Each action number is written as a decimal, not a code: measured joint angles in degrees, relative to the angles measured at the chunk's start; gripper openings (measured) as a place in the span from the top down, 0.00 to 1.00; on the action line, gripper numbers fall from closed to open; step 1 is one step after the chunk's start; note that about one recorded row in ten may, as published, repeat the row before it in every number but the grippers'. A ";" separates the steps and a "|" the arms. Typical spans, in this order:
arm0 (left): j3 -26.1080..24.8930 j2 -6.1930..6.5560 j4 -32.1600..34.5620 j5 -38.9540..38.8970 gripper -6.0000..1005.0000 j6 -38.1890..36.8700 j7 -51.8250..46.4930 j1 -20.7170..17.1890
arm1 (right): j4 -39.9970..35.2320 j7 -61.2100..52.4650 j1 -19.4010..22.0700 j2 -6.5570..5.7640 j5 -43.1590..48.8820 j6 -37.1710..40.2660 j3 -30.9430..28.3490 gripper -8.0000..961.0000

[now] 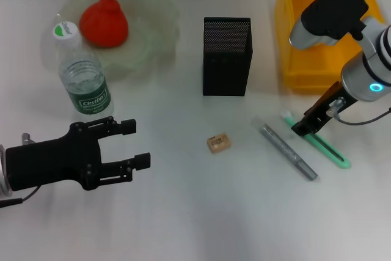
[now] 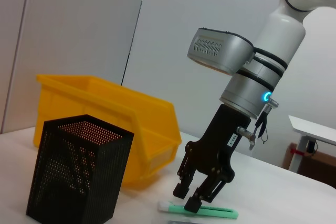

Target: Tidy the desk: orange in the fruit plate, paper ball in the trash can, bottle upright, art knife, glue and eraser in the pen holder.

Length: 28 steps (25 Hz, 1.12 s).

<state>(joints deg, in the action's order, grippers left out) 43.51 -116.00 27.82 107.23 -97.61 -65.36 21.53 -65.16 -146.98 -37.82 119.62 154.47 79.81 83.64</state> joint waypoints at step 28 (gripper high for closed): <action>0.00 -0.71 -0.31 0.85 0.22 1.14 -0.03 -0.53 | -16.86 30.56 10.28 -0.45 -55.87 5.35 -30.12 0.76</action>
<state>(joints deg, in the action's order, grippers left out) 43.50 -116.71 27.51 108.07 -96.47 -65.39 21.00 -82.03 -116.42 -27.54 119.17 98.60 85.15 53.52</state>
